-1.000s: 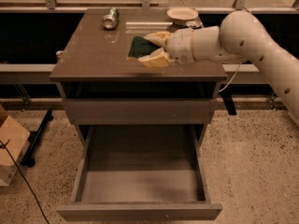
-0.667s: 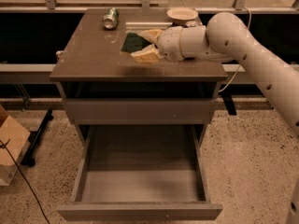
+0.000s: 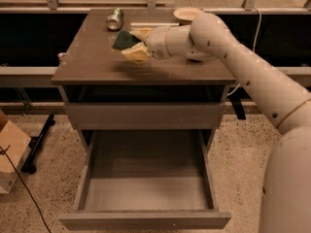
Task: Pick sponge from middle drawer and place on counter
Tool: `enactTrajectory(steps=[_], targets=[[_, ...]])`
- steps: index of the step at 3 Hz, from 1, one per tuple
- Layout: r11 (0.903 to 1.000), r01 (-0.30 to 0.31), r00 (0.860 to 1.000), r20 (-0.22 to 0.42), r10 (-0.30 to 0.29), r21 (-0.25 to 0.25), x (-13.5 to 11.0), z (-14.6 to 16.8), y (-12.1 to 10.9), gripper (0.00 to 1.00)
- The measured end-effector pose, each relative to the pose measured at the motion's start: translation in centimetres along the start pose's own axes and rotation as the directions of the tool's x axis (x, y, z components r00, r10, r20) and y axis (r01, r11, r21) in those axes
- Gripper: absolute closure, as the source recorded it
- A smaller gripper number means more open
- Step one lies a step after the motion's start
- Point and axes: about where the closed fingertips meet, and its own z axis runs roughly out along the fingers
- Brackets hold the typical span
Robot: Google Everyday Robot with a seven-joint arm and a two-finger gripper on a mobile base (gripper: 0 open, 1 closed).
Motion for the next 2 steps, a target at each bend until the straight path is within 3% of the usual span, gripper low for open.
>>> enactTrajectory(steps=[1,2], targets=[[1.0000,0.001,1.000,0.003,-0.001,-0.008,-0.16,0.44,0.32,0.27],[0.9999,0.001,1.000,0.004,-0.001,-0.013,-0.21,0.70,0.48,0.04]])
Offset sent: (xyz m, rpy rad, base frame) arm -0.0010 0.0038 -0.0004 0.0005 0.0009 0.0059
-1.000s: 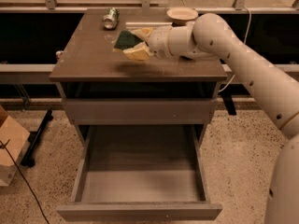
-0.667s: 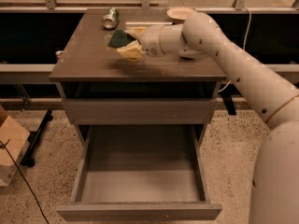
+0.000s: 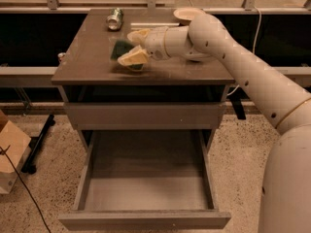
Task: Pick sponge from middle drawer and place on counter
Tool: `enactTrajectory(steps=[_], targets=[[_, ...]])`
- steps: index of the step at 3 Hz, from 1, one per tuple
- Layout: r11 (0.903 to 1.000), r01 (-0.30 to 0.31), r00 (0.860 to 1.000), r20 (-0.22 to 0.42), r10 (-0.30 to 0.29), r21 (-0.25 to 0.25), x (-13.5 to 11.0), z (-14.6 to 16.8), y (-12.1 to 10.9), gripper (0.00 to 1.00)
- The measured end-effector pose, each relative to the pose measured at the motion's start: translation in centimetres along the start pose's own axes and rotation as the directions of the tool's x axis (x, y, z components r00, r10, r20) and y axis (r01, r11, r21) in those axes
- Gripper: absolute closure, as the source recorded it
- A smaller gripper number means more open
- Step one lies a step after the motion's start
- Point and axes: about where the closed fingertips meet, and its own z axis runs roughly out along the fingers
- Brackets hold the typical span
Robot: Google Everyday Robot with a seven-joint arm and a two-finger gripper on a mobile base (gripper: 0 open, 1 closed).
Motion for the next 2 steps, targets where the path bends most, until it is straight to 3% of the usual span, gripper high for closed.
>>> enactTrajectory(steps=[2], targets=[[1.0000,0.000,1.000,0.001,0.000,-0.002,-0.03,0.14,0.09,0.00]])
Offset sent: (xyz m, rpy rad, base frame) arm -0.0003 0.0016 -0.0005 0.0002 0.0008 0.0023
